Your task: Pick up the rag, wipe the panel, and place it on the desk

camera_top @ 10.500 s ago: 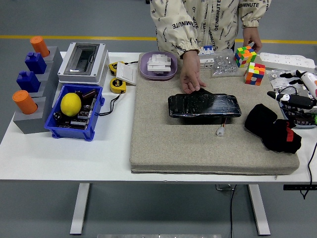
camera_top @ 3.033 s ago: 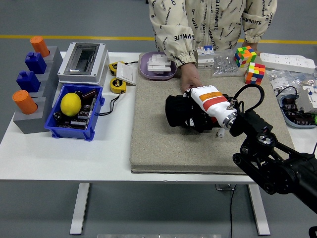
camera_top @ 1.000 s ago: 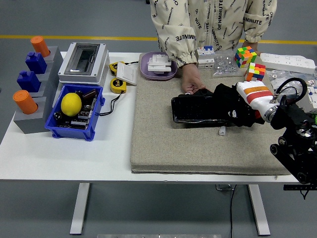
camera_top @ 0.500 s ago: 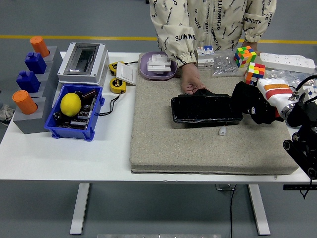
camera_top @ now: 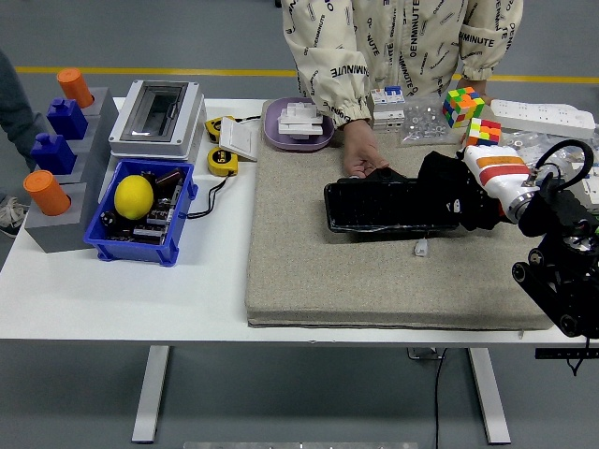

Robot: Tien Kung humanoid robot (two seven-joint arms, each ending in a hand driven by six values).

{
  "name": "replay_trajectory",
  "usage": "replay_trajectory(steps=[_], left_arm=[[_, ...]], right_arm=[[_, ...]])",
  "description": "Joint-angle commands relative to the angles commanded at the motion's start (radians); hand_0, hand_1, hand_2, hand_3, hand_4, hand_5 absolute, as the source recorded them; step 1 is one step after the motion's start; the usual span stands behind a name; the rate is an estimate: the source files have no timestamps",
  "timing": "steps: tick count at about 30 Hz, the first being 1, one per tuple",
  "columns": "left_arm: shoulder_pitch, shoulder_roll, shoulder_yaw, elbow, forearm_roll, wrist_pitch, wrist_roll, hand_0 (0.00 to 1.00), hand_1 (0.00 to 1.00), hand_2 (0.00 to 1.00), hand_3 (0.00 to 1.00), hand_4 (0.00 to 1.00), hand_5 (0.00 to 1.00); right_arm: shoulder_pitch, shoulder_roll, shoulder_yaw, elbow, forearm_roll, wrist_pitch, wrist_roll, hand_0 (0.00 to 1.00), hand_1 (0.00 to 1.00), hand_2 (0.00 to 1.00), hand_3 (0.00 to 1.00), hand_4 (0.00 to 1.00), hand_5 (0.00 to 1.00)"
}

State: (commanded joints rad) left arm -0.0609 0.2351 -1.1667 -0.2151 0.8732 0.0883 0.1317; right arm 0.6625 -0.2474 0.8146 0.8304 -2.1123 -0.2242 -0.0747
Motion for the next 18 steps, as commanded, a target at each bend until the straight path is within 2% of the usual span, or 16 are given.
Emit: replay_trajectory(steps=[18], left_arm=[[0.001,0.006,0.012,0.0,-0.002,0.0,0.0,0.65,0.663,0.696,0.579,0.68,0.449]], right_arm=[[0.056,0.094,-0.099,0.029,0.015,0.01,-0.014,0.387,0.417,0.475,0.502,0.97,0.177]])
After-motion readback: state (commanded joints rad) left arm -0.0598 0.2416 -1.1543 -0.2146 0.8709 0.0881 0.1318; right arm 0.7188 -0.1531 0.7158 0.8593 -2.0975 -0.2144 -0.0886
